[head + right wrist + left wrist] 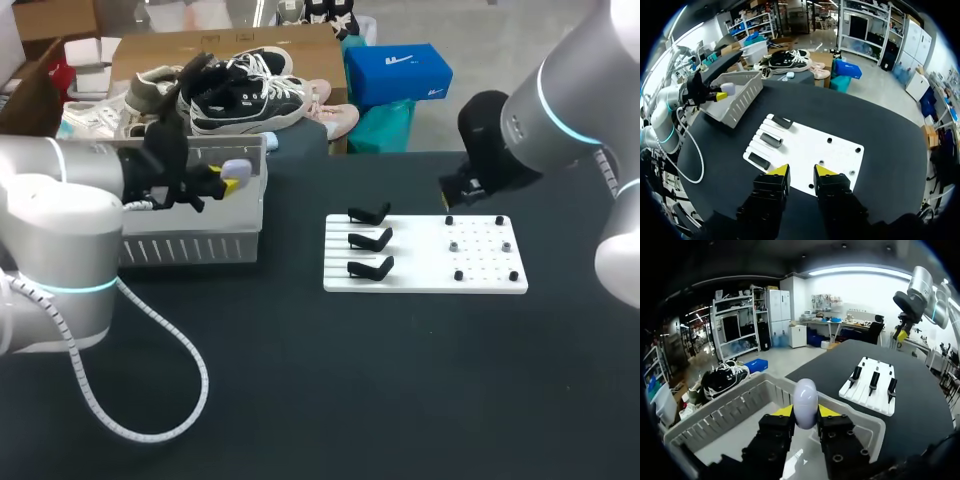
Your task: Pick up each earbud case from the left stands, insert the matching earbuds, close the lid, and place the case in the box.
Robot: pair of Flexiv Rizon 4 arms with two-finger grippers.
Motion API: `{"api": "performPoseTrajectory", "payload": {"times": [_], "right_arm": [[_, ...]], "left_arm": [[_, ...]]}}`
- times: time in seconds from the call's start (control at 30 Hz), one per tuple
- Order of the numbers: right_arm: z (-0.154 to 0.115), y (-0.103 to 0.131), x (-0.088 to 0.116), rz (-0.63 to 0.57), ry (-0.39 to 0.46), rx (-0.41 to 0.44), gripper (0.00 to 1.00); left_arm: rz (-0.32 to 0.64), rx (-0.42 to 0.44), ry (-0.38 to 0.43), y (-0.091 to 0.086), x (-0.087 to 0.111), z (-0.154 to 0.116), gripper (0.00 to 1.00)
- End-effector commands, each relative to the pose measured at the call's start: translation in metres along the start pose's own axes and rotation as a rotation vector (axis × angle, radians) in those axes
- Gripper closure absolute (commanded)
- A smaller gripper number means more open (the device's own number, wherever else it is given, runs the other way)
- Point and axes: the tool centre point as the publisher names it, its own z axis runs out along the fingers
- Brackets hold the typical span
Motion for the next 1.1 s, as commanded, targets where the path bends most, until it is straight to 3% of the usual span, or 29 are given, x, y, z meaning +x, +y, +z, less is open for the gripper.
{"api": "performPoseTrajectory", "payload": {"times": [0.03,0.23,0.27,0.3,0.6,0.77,1.1], "right_arm": [[0.005,0.001,0.001,0.009,0.001,0.003,0.71],[0.008,0.0,0.002,0.016,0.007,0.0,0.72],[0.008,0.0,0.002,0.016,0.007,-0.001,0.72],[0.008,0.0,0.002,0.015,0.006,-0.001,0.72],[0.001,-0.004,0.0,0.027,-0.027,-0.011,0.71],[-0.007,-0.008,0.002,0.033,-0.055,-0.023,0.7],[-0.029,-0.024,0.014,0.063,-0.101,-0.038,0.69]], "left_arm": [[-0.026,-0.008,0.024,0.0,0.011,0.002,1.0],[-0.08,-0.009,0.068,0.002,0.018,0.001,1.0],[-0.079,-0.007,0.067,0.002,0.018,0.001,0.39],[-0.081,-0.004,0.063,0.002,0.019,0.001,0.02],[-0.012,-0.008,-0.057,-0.005,-0.005,-0.017,0.0],[0.053,0.027,-0.121,-0.019,-0.027,-0.027,0.0],[0.164,0.153,-0.188,-0.053,-0.072,-0.006,0.0]]}}
